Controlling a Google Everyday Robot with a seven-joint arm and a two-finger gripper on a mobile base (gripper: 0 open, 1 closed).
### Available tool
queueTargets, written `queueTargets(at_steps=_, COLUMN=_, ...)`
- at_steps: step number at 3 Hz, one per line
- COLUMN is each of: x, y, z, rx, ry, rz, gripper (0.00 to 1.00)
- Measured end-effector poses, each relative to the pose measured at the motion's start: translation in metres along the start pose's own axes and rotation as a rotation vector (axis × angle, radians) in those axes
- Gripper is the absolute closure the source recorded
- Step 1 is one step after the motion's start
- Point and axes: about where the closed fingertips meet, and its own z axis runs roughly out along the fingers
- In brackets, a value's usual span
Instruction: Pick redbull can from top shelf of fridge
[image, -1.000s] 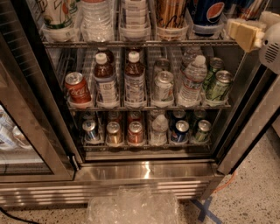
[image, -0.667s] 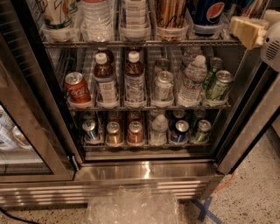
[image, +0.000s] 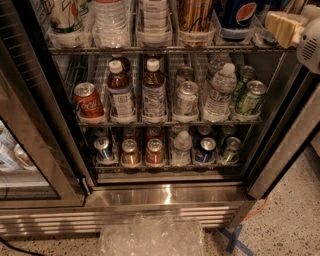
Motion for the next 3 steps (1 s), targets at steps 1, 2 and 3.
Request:
queueTargets(at_steps=1, x=0.008, y=-0.002, z=0.014, rx=-0.003, ry=0.007, rz=0.010, gripper=0.40)
queueTargets(at_steps=2, x=0.017, y=-0.005, z=0.029, rx=0.003, ry=0.019, rz=0.015, gripper=0.40)
queueTargets(at_steps=3, x=0.019, y=-0.006, z=0.040, rx=0.006, ry=0.020, rz=0.017, gripper=0.38)
